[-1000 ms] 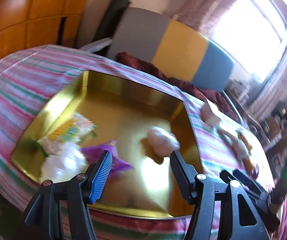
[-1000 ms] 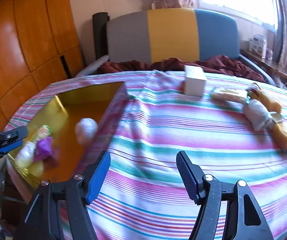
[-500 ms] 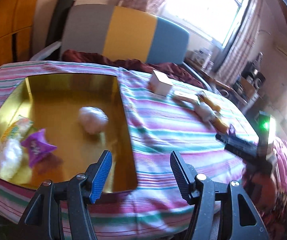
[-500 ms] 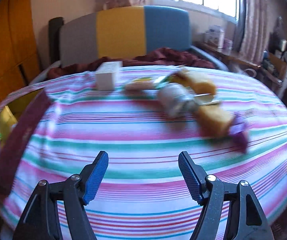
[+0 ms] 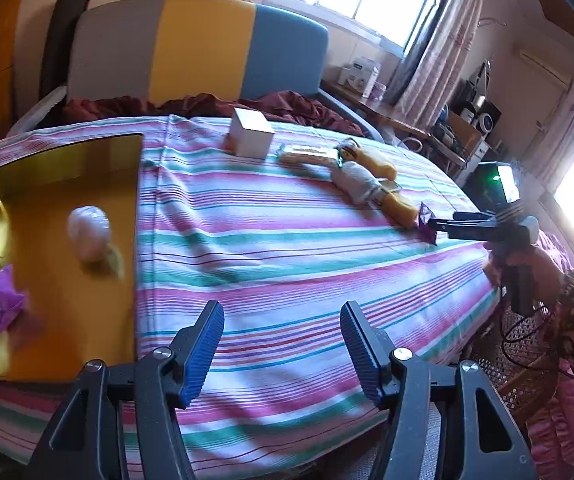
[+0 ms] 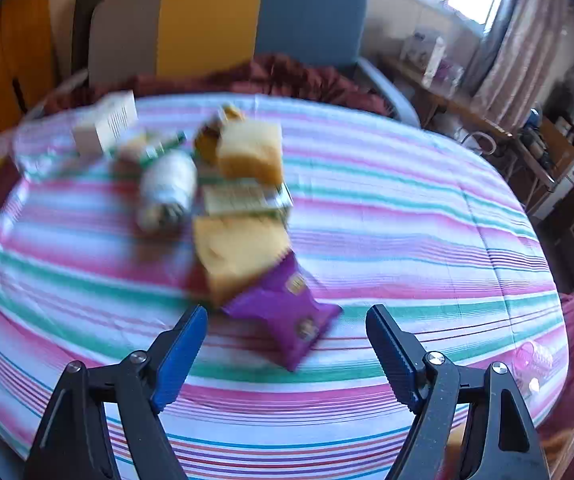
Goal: Organize objects
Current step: 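Move the left tool toward the sponges while the right tool grasps a purple packet, then grasp a yellow sponge with the left tool and lift it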
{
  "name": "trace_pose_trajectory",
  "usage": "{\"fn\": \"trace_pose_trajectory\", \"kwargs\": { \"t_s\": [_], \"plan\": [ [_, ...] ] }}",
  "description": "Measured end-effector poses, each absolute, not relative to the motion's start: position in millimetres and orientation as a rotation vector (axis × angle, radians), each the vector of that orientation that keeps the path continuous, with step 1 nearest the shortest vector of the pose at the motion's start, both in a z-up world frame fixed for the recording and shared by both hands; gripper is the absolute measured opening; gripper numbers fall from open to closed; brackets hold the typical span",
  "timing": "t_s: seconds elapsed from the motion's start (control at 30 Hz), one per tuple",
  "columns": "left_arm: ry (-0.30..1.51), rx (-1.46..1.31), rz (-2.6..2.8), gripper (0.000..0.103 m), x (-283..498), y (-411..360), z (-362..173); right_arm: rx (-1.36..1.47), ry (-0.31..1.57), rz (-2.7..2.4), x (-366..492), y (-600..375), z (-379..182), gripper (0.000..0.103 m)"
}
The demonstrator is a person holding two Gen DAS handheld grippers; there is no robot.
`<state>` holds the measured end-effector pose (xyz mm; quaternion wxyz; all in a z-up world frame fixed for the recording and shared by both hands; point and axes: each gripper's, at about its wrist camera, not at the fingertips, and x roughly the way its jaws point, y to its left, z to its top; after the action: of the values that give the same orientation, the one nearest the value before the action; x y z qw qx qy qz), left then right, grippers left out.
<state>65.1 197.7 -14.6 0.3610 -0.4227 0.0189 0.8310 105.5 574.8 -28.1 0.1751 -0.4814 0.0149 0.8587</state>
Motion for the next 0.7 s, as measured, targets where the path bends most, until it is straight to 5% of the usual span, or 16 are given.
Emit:
{"fn": "trace_pose_trajectory", "kwargs": {
  "t_s": [0.07,0.17,0.27,0.33,0.7],
  "plan": [
    [0.062,-1.1,2.125,0.061,65.4,205.6,-16.9,-1.365,-0.004,2.418,106.0,580.5,-37.6,0.08],
    [0.103,-1.109,2.111,0.061,67.6,216.4,-20.0,-1.362,0.013,2.472,105.2,589.9,-48.5,0.06],
    [0.126,-1.117,2.092,0.061,69.1,226.9,-22.5,-1.4,-0.048,2.487,96.8,586.5,-54.5,0.055],
    [0.131,-1.122,2.079,0.061,69.4,233.7,-24.1,-1.42,-0.048,2.509,92.5,584.6,-57.4,0.043],
    [0.207,-1.144,1.983,0.061,66.4,299.1,-36.6,-1.295,0.304,2.413,109.0,622.2,-43.0,0.038]
  ]
}}
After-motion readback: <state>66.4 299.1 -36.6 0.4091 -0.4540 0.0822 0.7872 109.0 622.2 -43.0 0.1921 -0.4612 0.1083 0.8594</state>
